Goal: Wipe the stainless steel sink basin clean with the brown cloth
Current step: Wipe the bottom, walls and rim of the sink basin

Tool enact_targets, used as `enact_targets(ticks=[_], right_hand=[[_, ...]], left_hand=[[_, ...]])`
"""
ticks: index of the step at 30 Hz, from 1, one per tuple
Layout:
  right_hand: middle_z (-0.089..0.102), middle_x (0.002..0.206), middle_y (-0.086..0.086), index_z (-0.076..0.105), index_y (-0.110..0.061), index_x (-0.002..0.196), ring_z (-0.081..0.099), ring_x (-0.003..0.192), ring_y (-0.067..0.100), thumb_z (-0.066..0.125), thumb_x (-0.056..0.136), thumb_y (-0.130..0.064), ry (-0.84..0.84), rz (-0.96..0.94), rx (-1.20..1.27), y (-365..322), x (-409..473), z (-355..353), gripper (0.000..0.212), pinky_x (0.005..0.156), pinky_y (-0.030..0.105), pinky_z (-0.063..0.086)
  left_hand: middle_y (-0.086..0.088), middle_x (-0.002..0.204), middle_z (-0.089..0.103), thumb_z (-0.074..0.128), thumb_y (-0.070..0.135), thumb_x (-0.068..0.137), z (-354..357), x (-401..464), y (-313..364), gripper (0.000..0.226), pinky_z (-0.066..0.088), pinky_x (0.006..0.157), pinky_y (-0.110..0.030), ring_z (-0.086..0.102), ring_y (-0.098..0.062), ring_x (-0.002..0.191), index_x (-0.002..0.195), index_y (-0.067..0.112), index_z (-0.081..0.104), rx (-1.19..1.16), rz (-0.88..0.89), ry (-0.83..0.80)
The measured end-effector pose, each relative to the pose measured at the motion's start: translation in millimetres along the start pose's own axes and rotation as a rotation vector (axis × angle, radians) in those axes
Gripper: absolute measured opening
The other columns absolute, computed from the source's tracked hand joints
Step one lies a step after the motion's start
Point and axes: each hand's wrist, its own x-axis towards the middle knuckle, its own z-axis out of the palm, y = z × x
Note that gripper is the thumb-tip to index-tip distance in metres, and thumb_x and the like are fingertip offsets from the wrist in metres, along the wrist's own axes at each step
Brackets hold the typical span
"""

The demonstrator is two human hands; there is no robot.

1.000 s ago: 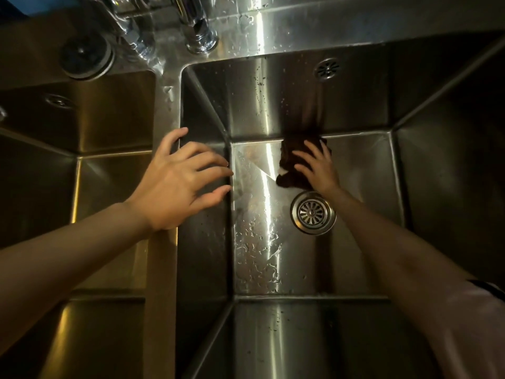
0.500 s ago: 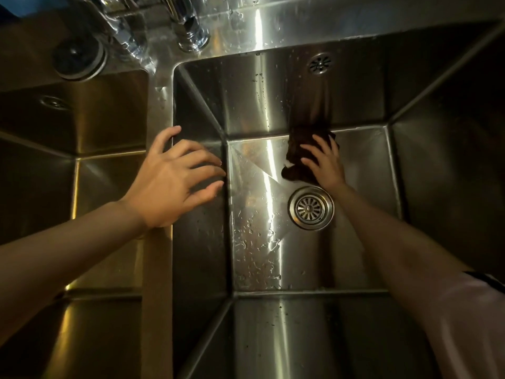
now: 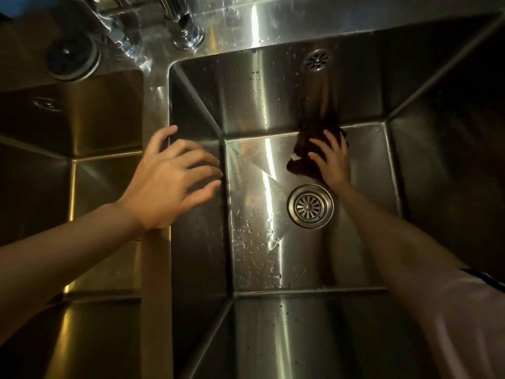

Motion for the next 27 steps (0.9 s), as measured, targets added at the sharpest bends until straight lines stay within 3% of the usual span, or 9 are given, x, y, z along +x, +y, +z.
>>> enact_targets(ticks=[9, 18, 22, 27], right_hand=[[0.033, 0.154, 0.002, 0.054, -0.027, 0.135, 0.013, 0.146, 0.032, 0.052, 0.097, -0.035, 0.051, 0.121, 0.015, -9, -69, 20, 0.039, 0.118, 0.041, 0.022], [0.034, 0.153, 0.001, 0.054, -0.027, 0.134, 0.015, 0.145, 0.034, 0.052, 0.096, -0.036, 0.07, 0.098, 0.003, 4, -14, 4, 0.04, 0.118, 0.04, 0.02], [0.032, 0.154, 0.0, 0.052, -0.028, 0.136, 0.015, 0.146, 0.033, 0.049, 0.097, -0.039, 0.092, 0.176, -0.026, -20, -20, 21, 0.041, 0.118, 0.041, 0.021], [0.034, 0.153, -0.002, 0.055, -0.029, 0.134, 0.013, 0.147, 0.031, 0.049, 0.096, -0.041, 0.035, 0.053, -0.024, -72, -23, 53, 0.04, 0.12, 0.037, 0.016]], left_hand=[[0.0, 0.11, 0.07, 0.038, 0.041, 0.096, -2, 0, 3, 0.042, 0.021, 0.111, -0.053, 0.059, -0.024, 0.111, 0.103, 0.021, 0.074, 0.009, -0.005, -0.001], [0.001, 0.113, 0.068, 0.036, 0.044, 0.096, 4, -2, -2, 0.043, 0.018, 0.113, -0.051, 0.055, -0.022, 0.115, 0.108, 0.023, 0.071, 0.002, 0.003, 0.001], [0.001, 0.113, 0.068, 0.037, 0.044, 0.096, 5, -1, -2, 0.043, 0.016, 0.113, -0.05, 0.055, -0.022, 0.114, 0.107, 0.022, 0.072, -0.018, -0.004, 0.007], [0.002, 0.112, 0.068, 0.037, 0.043, 0.095, 4, -1, 0, 0.042, 0.017, 0.113, -0.051, 0.056, -0.022, 0.114, 0.106, 0.022, 0.072, -0.024, -0.017, 0.008]])
